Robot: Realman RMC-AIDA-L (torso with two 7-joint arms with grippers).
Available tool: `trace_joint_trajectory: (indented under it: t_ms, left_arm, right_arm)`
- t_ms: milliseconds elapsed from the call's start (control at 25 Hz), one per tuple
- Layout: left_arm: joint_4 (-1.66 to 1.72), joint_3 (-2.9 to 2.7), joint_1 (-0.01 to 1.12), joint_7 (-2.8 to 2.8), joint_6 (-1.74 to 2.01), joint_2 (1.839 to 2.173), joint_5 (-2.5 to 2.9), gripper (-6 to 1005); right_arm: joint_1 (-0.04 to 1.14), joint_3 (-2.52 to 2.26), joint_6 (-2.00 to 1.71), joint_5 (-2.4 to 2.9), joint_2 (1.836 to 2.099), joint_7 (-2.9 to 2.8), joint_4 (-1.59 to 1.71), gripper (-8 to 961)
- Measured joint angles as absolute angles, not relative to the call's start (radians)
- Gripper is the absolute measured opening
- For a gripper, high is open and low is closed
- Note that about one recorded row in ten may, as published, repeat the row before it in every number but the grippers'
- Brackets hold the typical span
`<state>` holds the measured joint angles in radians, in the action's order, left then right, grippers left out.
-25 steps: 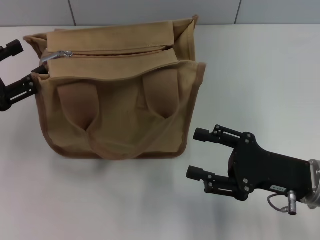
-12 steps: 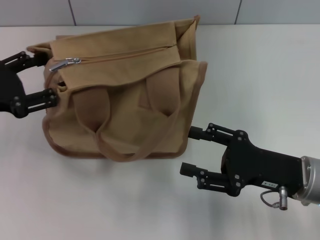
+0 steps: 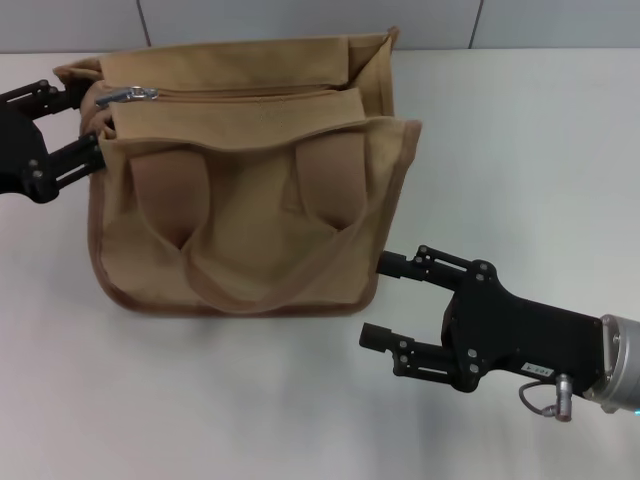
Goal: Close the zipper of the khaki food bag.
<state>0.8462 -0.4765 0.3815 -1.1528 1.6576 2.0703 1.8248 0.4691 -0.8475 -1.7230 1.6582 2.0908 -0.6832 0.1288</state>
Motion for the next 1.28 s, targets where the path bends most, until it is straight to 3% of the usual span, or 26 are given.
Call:
trace_joint_trajectory:
  t_ms: [440,640,1280]
  left_arm:
    - [0.819,-0.472,0.345,-1.136,1.646,2.071,1.733,367]
    - [0.808,-0.478,0.324,-1.130,1.650,2.070,1.694,141]
    - [0.699,-0.499,0.359,-1.169,1.804,2.076,1.495,73]
  right_arm:
    - [0.486,-0.847,-1.702,1.656,2.091,-0.683,0.129,746]
    - [0.486,-0.847,-1.701,1.647,2.091,-0.683,0.129,746]
    - [0.486,-0.845,-1.786,1.572,2.090,-0.696,0.113,747]
